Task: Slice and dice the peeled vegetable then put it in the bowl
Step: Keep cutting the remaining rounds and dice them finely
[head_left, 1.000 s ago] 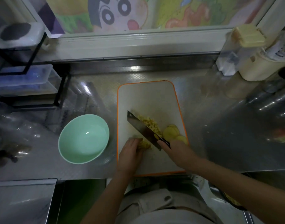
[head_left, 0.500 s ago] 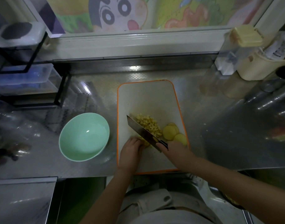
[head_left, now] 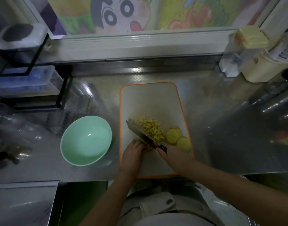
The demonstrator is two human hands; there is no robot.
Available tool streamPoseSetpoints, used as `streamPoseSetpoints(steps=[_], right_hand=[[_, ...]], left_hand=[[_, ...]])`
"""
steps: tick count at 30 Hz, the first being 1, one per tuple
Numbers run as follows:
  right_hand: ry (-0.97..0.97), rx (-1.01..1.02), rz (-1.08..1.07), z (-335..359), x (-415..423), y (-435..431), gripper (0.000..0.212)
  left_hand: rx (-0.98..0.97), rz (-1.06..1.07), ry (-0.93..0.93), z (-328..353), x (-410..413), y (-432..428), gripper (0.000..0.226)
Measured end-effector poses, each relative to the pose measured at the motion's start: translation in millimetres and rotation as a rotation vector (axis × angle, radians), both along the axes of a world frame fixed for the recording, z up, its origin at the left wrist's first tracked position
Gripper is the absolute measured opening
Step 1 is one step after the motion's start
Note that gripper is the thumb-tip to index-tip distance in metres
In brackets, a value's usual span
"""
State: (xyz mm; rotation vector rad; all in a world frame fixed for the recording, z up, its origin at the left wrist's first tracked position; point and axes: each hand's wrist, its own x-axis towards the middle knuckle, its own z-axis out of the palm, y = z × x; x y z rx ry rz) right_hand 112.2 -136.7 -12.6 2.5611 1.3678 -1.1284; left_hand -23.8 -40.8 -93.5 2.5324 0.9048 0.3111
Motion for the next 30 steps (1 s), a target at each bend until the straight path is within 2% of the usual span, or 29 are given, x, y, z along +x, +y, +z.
streamPoseSetpoints(steps=[2, 4, 6, 8, 12, 16, 22, 26, 30], right_hand=[[0.011, -0.023, 0.127, -6, 3, -1, 0.065], [0.048, -0.041, 0.023, -11, 4, 2, 0.064], [0.147, 0.034, -0.137, -20, 3, 4, 0.046], [0.157, 0.071, -0.201, -23, 5, 3, 0.046], [0.128, 0.128, -0.098, -29, 10, -1, 0.029], [0.11, 0.208, -0.071, -24, 23, -1, 0.039], [0.097, 0.145, 0.005, -21, 25, 2, 0.036], [0.107, 0.16, 0.006, -30, 21, -1, 0.036], [0.104, 0.137, 0.025, -22, 24, 2, 0.036]], left_hand=[[-0.012, 0.005, 0.003, 0, -1, -2, 0.017], [0.013, 0.001, 0.003, -2, -2, 0, 0.014], [0.016, 0.005, 0.006, -1, -1, 1, 0.013], [0.043, 0.003, 0.003, -4, -2, 1, 0.013], [0.044, 0.0, 0.022, -4, -1, 1, 0.016], [0.039, 0.004, 0.009, -1, -1, -3, 0.017], [0.068, -0.014, 0.024, -4, 1, 1, 0.01], [0.064, -0.009, 0.01, -5, 2, 0, 0.027], [0.063, -0.014, 0.015, -9, 2, 0, 0.026]])
